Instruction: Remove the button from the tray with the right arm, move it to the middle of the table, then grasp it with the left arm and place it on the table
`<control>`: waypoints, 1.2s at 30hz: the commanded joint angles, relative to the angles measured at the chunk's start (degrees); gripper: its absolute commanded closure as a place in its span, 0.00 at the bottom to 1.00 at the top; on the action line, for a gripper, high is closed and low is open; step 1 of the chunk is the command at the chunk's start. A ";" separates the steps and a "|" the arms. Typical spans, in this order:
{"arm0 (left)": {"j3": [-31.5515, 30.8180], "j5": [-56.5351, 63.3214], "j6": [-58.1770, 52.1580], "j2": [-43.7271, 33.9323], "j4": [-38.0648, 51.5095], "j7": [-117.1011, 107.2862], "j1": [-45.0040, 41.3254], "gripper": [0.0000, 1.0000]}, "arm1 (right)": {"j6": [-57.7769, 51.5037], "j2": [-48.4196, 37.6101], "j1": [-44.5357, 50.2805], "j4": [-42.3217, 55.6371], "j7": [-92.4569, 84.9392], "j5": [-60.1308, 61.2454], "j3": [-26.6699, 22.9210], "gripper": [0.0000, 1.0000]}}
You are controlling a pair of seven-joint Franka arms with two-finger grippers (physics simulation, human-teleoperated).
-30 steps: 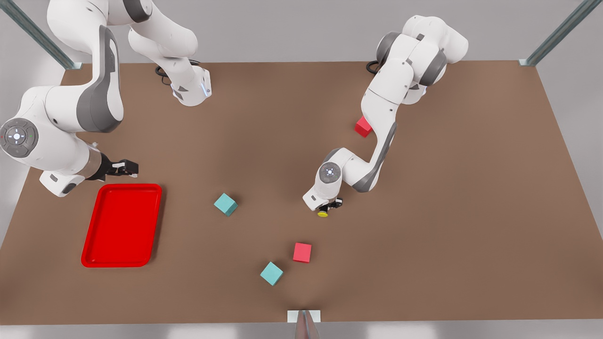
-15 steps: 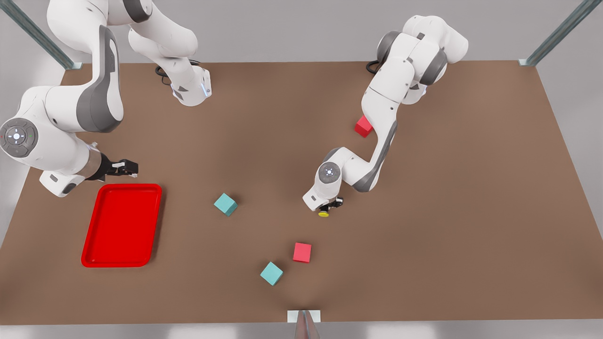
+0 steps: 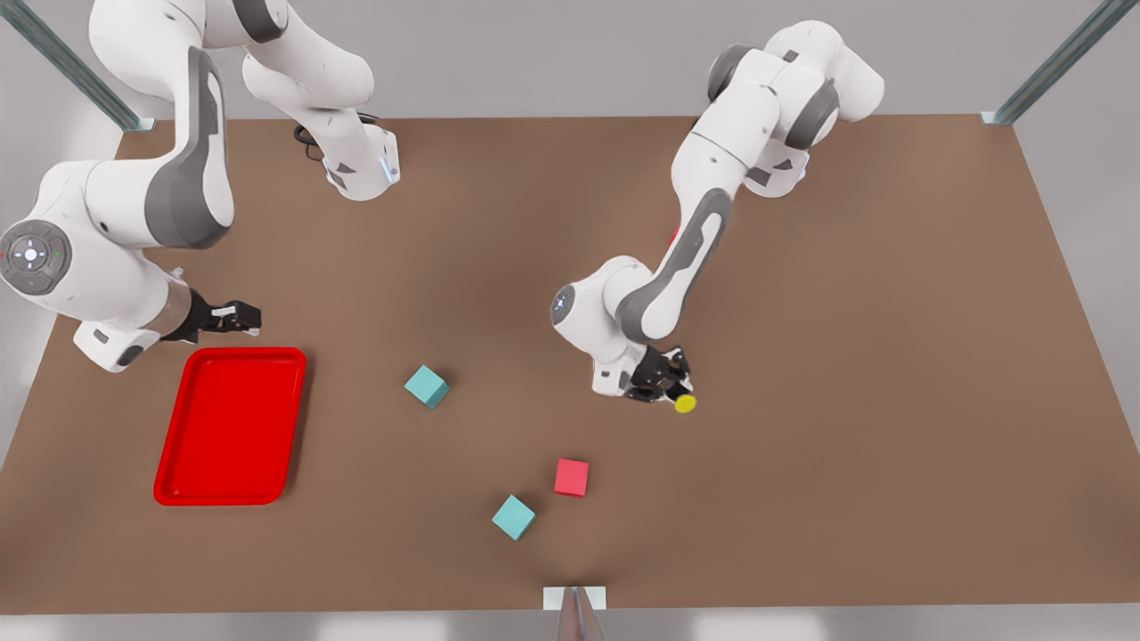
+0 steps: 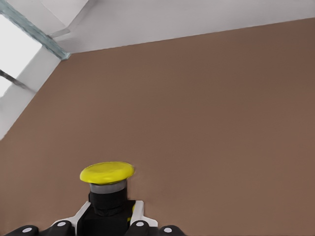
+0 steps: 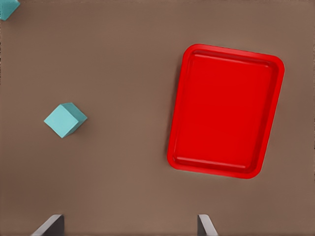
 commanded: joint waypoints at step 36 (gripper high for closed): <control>0.07 25.47 -13.82 16.16 -2.86 -103.27 0.48 0.00 | 6.87 3.09 -0.46 2.00 0.25 -0.55 -0.09 0.00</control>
